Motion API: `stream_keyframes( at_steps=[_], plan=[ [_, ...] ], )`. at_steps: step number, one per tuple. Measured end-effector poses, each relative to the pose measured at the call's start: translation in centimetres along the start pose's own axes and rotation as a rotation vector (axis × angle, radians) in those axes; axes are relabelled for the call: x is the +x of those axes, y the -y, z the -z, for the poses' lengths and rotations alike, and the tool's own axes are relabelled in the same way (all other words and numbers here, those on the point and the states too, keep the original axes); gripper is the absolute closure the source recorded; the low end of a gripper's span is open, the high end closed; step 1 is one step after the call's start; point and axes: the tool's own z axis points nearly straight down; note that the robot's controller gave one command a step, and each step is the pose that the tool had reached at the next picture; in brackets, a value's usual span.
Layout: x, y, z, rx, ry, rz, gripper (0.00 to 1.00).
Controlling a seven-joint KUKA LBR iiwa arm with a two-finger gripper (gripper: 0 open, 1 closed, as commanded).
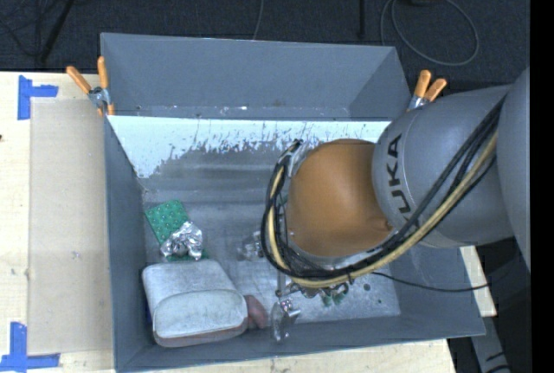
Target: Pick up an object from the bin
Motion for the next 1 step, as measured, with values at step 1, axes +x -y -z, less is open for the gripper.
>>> stream_keyframes(
  at_steps=[1],
  plan=[
    [-3.87, -7.46, -6.14, 0.017, 0.045, 0.187, 0.00]
  ],
)
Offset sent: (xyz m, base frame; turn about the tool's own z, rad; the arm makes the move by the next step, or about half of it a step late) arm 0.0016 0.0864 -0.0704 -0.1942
